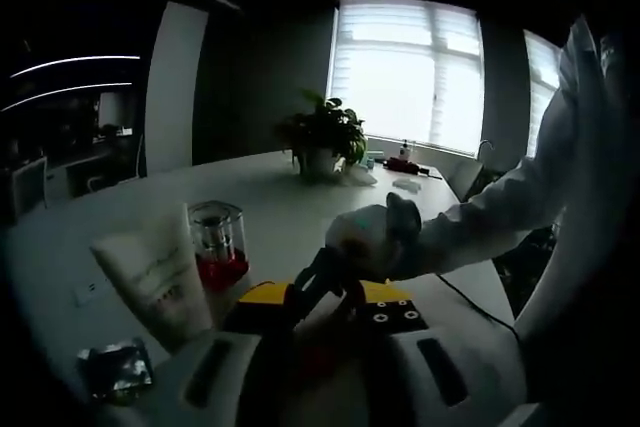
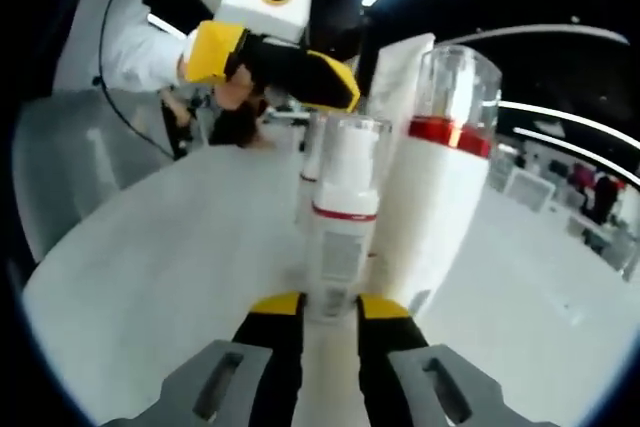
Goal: Arrange the skincare products in the storage area until every visible bottle or jar stands upright without overlapping.
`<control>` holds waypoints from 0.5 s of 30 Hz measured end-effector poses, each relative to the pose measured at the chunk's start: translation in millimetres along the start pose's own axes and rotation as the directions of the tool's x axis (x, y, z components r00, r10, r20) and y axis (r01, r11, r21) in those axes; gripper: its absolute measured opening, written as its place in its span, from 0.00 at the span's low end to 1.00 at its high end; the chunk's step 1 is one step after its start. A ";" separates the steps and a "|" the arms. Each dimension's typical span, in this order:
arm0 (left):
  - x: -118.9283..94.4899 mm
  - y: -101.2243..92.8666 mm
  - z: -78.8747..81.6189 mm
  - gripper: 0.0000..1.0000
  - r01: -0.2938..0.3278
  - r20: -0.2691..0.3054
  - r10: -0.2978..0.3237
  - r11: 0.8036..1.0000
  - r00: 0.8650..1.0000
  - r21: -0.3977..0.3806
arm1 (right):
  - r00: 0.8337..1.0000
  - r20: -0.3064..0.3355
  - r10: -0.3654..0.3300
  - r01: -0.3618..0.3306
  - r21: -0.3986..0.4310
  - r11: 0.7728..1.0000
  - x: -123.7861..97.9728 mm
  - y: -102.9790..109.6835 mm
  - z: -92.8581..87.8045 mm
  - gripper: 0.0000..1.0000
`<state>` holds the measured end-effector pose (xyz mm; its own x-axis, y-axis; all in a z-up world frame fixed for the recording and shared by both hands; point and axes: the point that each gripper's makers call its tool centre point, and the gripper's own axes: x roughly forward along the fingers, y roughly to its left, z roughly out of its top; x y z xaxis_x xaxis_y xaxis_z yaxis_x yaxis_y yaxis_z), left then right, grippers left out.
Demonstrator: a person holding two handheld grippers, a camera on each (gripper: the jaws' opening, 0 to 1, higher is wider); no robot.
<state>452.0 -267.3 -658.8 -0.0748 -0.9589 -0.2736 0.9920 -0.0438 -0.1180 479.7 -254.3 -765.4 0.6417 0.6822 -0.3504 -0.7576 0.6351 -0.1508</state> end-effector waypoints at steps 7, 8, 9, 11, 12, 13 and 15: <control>0.8 -4.6 1.1 0.22 0.000 0.001 0.000 1.000 1.000 -0.001 | 1.000 -0.001 -0.010 0.010 0.027 1.000 -4.8 0.8 -2.0 0.13; 0.6 -5.7 1.4 0.22 -0.001 0.000 0.001 1.000 1.000 0.000 | 1.000 -0.002 -0.010 0.010 0.028 1.000 -5.3 1.0 -2.3 0.13; 0.9 -5.9 1.6 0.22 -0.001 0.000 0.001 1.000 1.000 -0.002 | 1.000 -0.003 -0.011 0.012 0.029 1.000 -5.6 1.2 -2.6 0.13; 0.6 -5.6 1.7 0.22 -0.004 -0.001 0.004 1.000 1.000 -0.004 | 1.000 -0.006 -0.016 0.016 0.030 0.999 -6.2 1.3 -3.0 0.13; 0.4 -6.4 1.9 0.22 -0.004 -0.001 0.004 1.000 1.000 -0.005 | 1.000 -0.006 -0.018 0.018 0.032 0.999 -6.5 1.3 -2.7 0.13; 0.6 -7.2 2.2 0.22 -0.003 -0.001 0.003 1.000 1.000 -0.006 | 1.000 -0.005 -0.020 0.020 0.033 0.999 -6.7 1.3 -2.5 0.13; 0.4 -7.1 2.1 0.22 -0.003 -0.002 0.003 1.000 1.000 -0.002 | 1.000 -0.005 -0.022 0.022 0.035 0.999 -6.8 1.3 -2.4 0.13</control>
<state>445.2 -268.0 -656.0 -0.0717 -0.9584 -0.2764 0.9921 -0.0399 -0.1191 474.0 -259.0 -765.4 0.6576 0.6660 -0.3520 -0.7384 0.6626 -0.1258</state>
